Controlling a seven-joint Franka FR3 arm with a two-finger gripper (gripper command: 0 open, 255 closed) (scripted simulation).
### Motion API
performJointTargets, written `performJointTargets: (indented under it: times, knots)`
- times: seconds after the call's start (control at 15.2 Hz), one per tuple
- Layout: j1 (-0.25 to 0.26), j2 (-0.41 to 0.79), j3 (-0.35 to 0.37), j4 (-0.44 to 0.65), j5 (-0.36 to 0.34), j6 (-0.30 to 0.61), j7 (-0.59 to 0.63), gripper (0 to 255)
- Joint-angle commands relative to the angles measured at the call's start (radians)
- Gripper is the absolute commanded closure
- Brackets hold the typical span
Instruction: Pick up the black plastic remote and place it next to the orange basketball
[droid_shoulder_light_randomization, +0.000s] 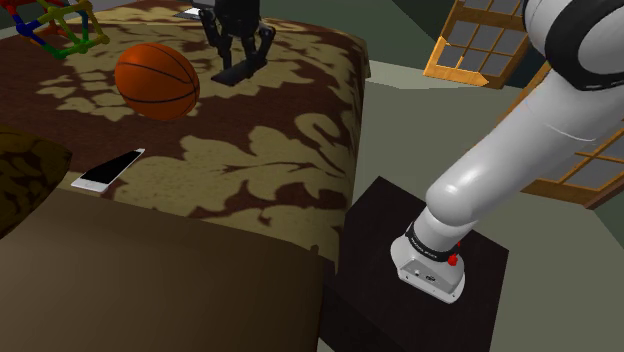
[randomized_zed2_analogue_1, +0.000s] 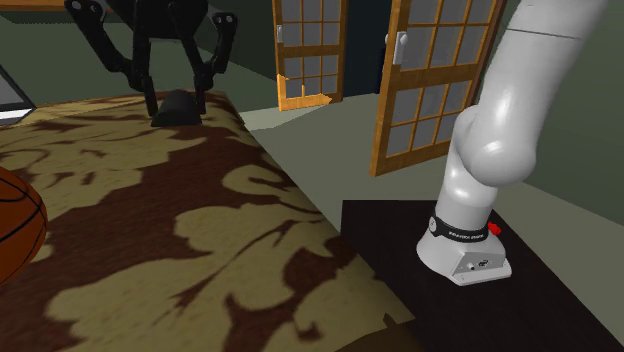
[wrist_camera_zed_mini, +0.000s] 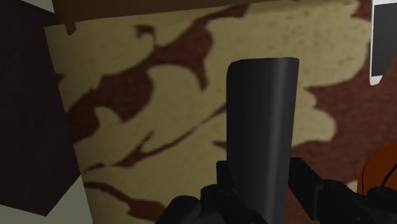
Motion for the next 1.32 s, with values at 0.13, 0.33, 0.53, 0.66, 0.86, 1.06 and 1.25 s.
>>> performJointTargets:
  times: [0.13, 0.33, 0.53, 0.66, 0.86, 1.06, 1.25]
  knots:
    - [-0.018, 0.137, -0.002, 0.121, -0.081, -0.011, -0.015, 255]
    - [-0.017, 0.247, -0.009, 0.235, -0.146, -0.037, -0.024, 255]
    - [0.000, 0.365, -0.020, 0.373, -0.213, -0.077, -0.034, 255]
    - [0.022, 0.451, -0.032, 0.485, -0.259, -0.114, -0.044, 255]
    - [0.022, 0.470, -0.039, 0.483, -0.266, -0.095, -0.052, 255]
    - [0.007, 0.452, -0.039, 0.417, -0.256, -0.045, -0.055, 255]
    - [-0.004, 0.439, -0.040, 0.358, -0.248, 0.002, -0.057, 255]
